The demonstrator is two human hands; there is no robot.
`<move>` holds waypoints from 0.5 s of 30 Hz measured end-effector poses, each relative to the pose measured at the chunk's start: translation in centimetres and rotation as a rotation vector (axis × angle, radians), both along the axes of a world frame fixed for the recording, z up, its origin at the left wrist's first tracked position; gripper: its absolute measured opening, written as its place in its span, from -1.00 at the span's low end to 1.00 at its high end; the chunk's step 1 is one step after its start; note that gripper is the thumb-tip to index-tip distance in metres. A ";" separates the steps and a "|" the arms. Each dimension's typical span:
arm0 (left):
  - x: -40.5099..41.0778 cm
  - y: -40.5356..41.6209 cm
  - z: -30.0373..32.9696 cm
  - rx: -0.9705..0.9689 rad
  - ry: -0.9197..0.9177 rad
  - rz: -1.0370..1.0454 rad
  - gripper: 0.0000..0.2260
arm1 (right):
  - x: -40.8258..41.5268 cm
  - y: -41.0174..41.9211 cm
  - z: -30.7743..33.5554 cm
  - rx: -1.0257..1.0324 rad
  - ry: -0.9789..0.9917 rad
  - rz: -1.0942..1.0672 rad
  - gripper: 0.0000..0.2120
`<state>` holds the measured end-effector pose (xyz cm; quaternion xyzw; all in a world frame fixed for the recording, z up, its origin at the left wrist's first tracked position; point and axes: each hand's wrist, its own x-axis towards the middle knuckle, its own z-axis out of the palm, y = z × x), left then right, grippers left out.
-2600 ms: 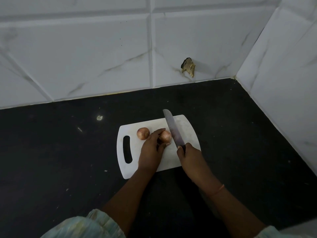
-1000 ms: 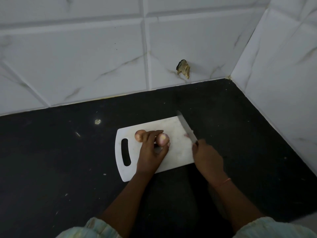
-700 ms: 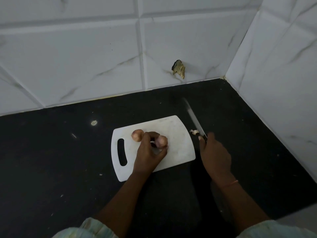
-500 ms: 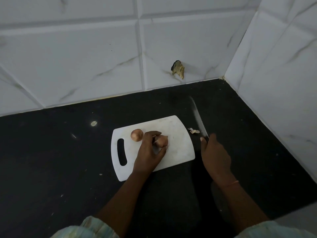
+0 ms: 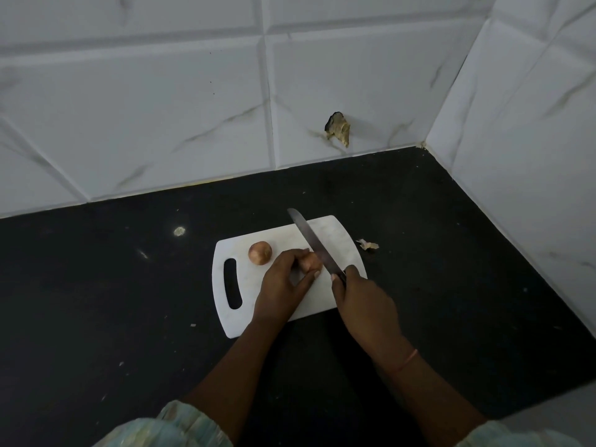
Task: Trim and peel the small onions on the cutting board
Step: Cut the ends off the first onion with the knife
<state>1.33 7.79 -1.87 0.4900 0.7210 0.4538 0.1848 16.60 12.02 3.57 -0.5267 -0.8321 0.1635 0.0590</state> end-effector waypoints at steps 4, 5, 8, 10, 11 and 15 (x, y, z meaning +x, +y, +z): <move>0.1 0.0 0.1 -0.009 -0.019 -0.010 -0.68 | -0.3 0.1 1.0 0.004 -0.085 0.034 -0.72; 0.1 0.0 0.0 -0.012 -0.022 -0.013 -0.68 | -0.4 0.1 1.2 0.002 -0.104 0.045 -0.72; 0.0 0.2 -0.1 -0.026 -0.028 -0.016 -0.66 | -0.7 -0.1 1.7 -0.006 -0.141 0.074 -0.72; -0.1 0.2 -0.2 -0.026 -0.040 -0.020 -0.65 | -0.8 0.1 1.8 0.008 -0.167 0.090 -0.71; -0.1 0.2 -0.2 -0.020 -0.051 -0.024 -0.67 | -0.8 0.3 1.8 0.014 -0.181 0.099 -0.72; 0.0 0.1 -0.1 0.001 -0.076 -0.028 -0.73 | -1.3 1.0 1.6 -0.005 -0.205 0.147 -0.79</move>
